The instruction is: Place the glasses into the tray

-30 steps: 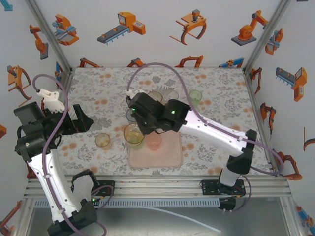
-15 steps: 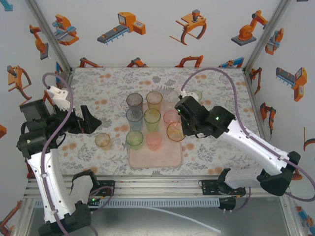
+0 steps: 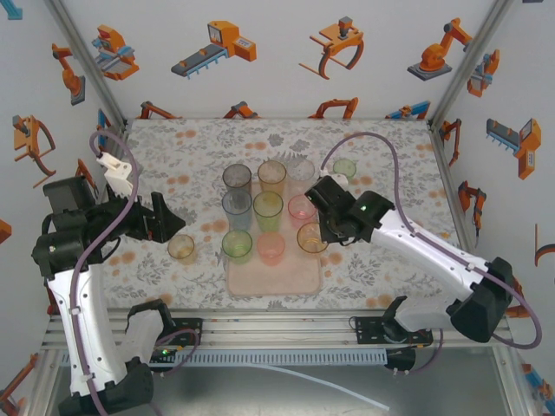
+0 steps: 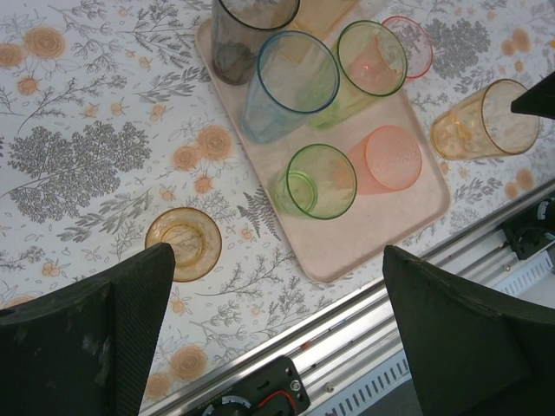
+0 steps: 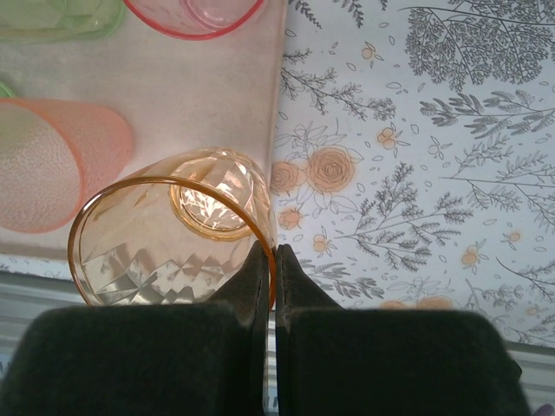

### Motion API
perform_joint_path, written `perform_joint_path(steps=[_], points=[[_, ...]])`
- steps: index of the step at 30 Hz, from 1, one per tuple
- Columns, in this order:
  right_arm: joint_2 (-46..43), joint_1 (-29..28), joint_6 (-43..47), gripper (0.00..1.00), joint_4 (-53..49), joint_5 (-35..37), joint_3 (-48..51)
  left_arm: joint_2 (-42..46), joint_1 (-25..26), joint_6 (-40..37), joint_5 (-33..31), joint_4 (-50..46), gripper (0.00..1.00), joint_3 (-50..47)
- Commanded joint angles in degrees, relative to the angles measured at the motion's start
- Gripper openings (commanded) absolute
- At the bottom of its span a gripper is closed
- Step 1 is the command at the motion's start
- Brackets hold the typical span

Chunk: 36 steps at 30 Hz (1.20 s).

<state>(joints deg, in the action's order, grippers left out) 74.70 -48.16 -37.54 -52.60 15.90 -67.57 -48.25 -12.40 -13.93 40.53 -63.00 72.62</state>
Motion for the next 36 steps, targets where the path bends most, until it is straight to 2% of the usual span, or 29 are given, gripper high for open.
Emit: perform_joint_path(steps=[1, 11, 36], points=[[1.42, 0.35, -1.18, 0.0, 4.36, -0.17, 1.18, 0.66, 0.28, -1.89, 1.64, -1.83, 0.97, -0.61], [4.92, 0.7, -2.18, 0.0, 9.3, 0.08, 4.03, 0.77, 0.45, -1.84, 1.58, -1.79, 0.97, -1.3], [5.11, 1.74, -4.82, 0.0, 16.51, -0.52, 11.5, 1.67, 0.46, -1.53, 1.4, -1.88, 0.97, -2.66]])
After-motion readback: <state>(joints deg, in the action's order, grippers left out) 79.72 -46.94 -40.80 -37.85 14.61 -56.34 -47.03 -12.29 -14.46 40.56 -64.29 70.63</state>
